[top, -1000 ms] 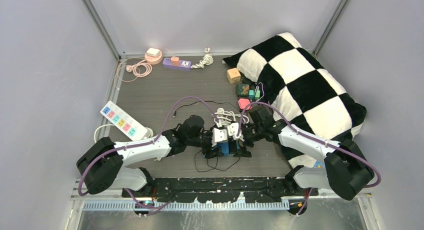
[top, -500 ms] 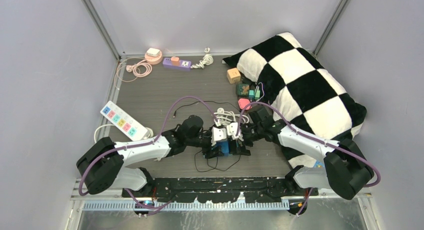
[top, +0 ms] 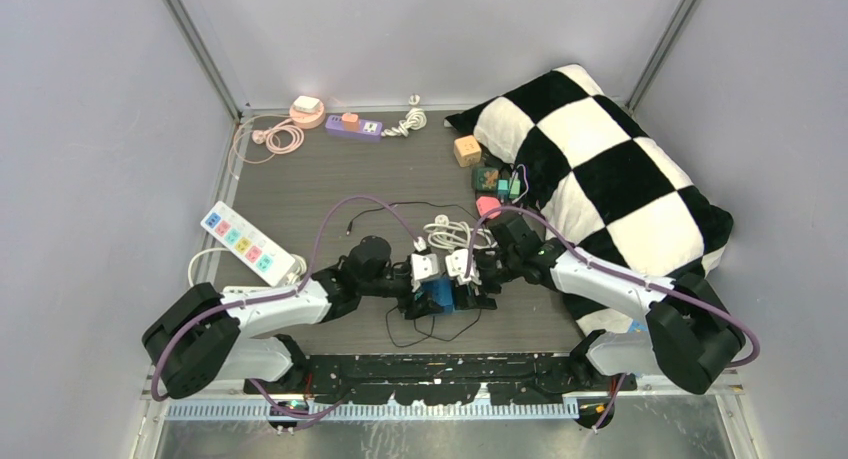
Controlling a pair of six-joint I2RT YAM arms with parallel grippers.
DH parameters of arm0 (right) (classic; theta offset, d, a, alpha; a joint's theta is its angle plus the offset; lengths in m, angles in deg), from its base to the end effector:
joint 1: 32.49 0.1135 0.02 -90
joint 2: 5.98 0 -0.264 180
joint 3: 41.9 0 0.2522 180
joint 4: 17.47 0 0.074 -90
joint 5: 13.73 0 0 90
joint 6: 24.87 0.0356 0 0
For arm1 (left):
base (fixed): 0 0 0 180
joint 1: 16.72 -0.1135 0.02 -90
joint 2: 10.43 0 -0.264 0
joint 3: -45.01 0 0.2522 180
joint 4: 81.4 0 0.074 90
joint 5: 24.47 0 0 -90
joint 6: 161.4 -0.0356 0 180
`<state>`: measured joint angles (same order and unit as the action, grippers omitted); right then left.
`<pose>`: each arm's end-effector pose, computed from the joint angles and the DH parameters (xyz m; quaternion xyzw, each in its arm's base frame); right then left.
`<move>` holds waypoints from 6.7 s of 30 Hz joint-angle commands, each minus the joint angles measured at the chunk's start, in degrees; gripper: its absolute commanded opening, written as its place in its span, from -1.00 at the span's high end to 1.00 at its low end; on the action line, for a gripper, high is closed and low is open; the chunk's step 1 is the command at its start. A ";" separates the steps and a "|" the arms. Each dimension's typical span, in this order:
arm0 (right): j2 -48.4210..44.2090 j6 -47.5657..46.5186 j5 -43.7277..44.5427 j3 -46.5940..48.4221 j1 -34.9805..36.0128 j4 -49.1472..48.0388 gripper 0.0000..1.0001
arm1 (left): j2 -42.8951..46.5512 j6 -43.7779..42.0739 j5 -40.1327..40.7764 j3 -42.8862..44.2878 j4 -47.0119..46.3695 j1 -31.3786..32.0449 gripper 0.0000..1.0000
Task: Pull the plug off the socket
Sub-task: Remove the plug from the socket, then place the plug at the center of the board.
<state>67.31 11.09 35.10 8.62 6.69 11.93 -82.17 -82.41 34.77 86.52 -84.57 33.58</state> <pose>0.1700 0.1688 0.1891 -0.7219 0.5255 0.2906 0.3439 0.1446 -0.2027 0.1896 0.5384 0.6369 -0.3823 0.3980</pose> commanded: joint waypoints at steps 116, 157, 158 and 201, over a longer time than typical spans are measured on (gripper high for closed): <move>-1.74 40.79 7.92 15.63 -8.96 3.62 -0.99 | -6.57 76.82 41.92 3.61 -27.06 2.49 0.99; -1.77 35.56 2.57 17.78 -10.83 8.31 0.98 | -1.42 70.97 45.90 -5.30 -33.67 2.96 -0.81; -1.95 35.17 2.17 17.96 -11.29 8.62 0.99 | -0.40 69.28 45.96 -5.86 -33.47 2.97 -0.81; 8.31 51.88 31.82 18.23 -28.12 -1.81 -0.99 | 18.84 41.95 21.86 -16.37 -23.48 2.43 -0.98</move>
<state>78.29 64.20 68.43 24.16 -21.09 10.07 -63.48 -39.17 58.33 68.51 -104.96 36.14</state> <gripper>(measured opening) 0.994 0.992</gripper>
